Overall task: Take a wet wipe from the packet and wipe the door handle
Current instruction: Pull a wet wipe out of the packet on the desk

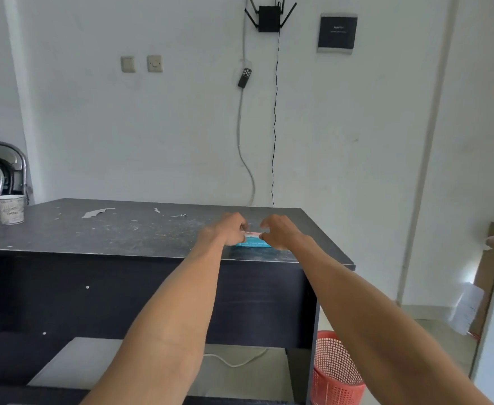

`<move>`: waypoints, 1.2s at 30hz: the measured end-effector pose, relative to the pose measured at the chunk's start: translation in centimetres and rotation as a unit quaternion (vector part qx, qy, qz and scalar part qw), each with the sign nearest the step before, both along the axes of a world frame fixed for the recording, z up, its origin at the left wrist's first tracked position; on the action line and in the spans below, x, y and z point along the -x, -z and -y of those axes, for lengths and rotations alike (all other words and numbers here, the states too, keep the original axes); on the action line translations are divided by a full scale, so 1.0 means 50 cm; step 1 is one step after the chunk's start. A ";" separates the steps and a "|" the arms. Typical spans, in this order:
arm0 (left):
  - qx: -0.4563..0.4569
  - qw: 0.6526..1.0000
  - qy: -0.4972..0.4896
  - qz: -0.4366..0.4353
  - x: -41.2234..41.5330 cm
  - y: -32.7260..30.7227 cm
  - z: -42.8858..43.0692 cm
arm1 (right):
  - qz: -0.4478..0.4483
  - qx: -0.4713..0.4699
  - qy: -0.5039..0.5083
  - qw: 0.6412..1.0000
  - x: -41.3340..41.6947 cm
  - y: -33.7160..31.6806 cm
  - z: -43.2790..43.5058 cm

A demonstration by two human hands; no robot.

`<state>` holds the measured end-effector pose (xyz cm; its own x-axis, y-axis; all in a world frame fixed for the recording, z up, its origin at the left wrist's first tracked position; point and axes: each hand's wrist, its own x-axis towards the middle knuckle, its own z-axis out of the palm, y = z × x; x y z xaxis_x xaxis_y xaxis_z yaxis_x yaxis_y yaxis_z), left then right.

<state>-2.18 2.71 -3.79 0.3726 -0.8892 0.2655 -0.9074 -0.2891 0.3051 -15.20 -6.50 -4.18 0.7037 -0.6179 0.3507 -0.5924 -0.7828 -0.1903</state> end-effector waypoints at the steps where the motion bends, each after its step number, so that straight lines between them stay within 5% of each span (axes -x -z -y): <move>1: -0.002 1.000 0.002 0.002 0.000 0.004 0.001 | 0.000 0.001 0.000 1.000 -0.002 0.004 0.003; 13: 0.029 0.999 0.021 -0.027 -0.038 -0.004 0.041 | -0.031 -0.008 -0.017 0.999 -0.029 0.016 0.029; 25: -0.138 0.986 -0.025 -0.088 -0.060 -0.049 0.106 | -0.053 -0.103 -0.078 0.990 -0.048 -0.026 0.099; 36: -0.185 0.976 -0.019 -0.113 -0.054 -0.062 0.124 | -0.051 -0.153 -0.102 0.982 -0.056 -0.027 0.135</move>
<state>0.53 -3.48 -0.66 0.4181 -0.8933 -0.1648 -0.8155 -0.4491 0.3652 -12.41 -13.27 -2.85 0.8458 -0.5254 0.0927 -0.4570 -0.8031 -0.3823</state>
